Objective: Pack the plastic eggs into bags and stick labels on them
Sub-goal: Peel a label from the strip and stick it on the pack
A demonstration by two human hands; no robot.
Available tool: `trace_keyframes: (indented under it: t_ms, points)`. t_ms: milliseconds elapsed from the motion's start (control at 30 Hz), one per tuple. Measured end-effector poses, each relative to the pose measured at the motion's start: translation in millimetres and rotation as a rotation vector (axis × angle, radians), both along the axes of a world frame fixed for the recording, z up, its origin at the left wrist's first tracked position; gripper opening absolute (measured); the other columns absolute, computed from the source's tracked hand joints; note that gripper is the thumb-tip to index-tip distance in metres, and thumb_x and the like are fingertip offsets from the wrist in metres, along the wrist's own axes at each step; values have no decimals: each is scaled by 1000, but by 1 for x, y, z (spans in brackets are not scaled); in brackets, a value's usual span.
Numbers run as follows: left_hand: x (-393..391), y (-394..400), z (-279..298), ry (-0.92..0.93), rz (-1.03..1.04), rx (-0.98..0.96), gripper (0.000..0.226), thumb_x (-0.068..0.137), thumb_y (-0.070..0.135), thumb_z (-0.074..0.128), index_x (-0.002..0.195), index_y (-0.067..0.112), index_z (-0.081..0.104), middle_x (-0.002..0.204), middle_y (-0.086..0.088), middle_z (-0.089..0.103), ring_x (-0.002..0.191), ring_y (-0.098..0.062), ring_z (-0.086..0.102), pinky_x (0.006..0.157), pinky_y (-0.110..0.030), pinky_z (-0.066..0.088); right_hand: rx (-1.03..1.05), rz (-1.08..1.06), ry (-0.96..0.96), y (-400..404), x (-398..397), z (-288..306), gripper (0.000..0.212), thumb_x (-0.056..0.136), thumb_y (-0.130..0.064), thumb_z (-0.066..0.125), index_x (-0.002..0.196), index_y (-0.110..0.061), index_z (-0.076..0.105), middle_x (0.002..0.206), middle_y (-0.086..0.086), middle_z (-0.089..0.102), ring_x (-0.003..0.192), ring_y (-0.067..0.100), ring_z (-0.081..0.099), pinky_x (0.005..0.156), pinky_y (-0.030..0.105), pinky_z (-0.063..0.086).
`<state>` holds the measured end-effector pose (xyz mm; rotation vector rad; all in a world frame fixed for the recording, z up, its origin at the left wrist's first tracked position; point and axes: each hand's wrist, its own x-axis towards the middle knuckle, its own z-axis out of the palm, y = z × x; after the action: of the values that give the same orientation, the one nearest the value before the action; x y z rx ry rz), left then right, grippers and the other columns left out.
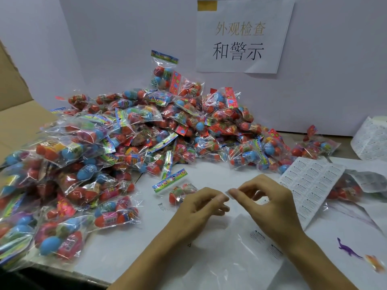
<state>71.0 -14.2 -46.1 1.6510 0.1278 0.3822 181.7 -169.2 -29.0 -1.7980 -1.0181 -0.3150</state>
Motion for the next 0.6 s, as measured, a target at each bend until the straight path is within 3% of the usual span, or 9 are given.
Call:
trace_keyframes:
  t_ms: [133, 300, 433, 600]
  points:
    - [-1, 3, 4, 4, -42, -120, 35, 95, 41, 60, 104, 14, 80, 104, -11, 76, 99, -29, 74, 90, -38, 59, -30, 57, -13, 0, -4, -1, 29, 80, -46, 73, 81, -18, 74, 78, -10, 68, 77, 10, 64, 64, 15, 49]
    - [0, 4, 4, -31, -40, -175, 29, 98, 26, 60, 101, 5, 80, 104, -14, 76, 100, -30, 72, 88, -34, 58, -41, 115, 29, 0, -3, -1, 32, 78, -51, 75, 89, -21, 75, 85, -13, 68, 81, 11, 65, 65, 19, 51]
    - [-1, 7, 2, -72, -41, -167, 26, 93, 30, 69, 94, 6, 80, 101, -11, 72, 94, -25, 68, 85, -35, 55, -81, 151, 42, 0, -1, -2, 35, 74, -52, 82, 94, -24, 75, 88, -14, 68, 86, 12, 67, 69, 24, 51]
    - [-1, 9, 1, -109, -29, -117, 25, 93, 33, 68, 95, 12, 82, 98, -6, 70, 85, -22, 65, 74, -31, 52, -62, 199, 236, -1, -1, -1, 25, 80, -53, 78, 86, -29, 77, 88, -10, 72, 87, 16, 69, 72, 29, 55]
